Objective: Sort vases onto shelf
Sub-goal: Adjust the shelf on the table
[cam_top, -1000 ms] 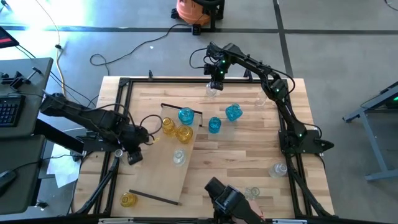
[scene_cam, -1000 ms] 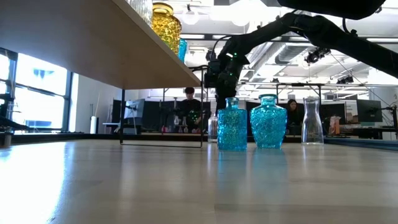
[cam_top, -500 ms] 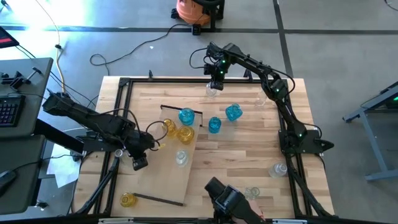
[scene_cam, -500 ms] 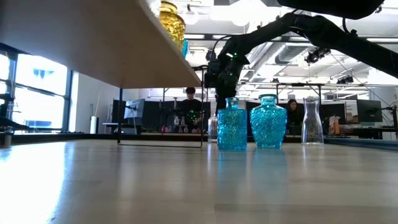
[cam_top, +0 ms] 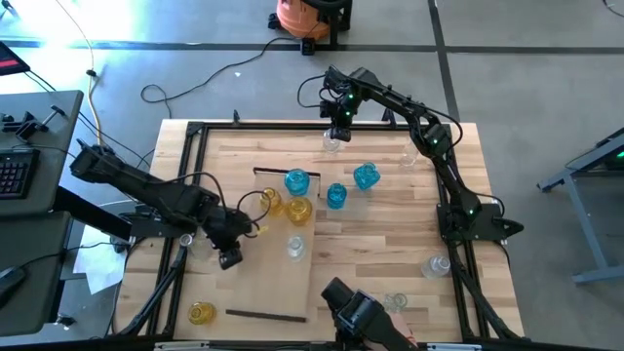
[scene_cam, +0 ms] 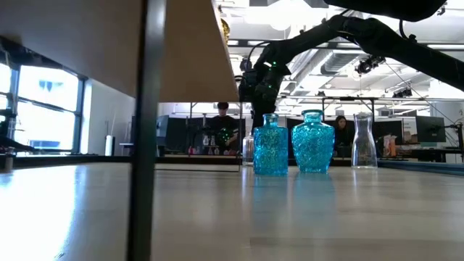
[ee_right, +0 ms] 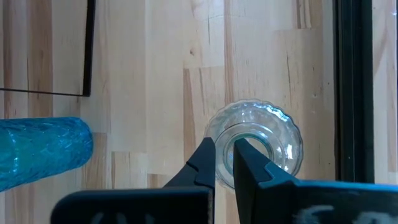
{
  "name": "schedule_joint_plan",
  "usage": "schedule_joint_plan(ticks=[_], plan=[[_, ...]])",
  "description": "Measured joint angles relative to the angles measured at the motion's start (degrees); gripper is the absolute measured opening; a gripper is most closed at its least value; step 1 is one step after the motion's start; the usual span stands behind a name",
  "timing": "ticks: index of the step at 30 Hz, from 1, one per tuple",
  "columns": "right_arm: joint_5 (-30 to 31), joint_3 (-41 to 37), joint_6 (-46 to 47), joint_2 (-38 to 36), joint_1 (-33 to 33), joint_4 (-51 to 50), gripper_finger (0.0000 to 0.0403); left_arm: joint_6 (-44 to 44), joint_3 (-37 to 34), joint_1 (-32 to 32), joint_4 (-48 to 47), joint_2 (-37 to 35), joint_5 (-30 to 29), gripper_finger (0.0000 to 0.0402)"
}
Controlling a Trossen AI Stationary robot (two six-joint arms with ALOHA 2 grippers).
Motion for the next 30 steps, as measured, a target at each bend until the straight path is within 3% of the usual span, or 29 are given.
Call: schedule_joint_plan(ticks=[10, 30], plan=[[-0.39, 0.0, -0.01, 0.02, -0.35, -0.11, 0.0002, -0.07, 0.0, 1.66, 5.2, 1.3, -0.12, 0.0], [-1.36, 0.0, -0.01, 0.02, -0.48, -0.2, 0.0002, -0.79, 0.0, 1.83, 6.61, 1.23, -2.57, 0.0]])
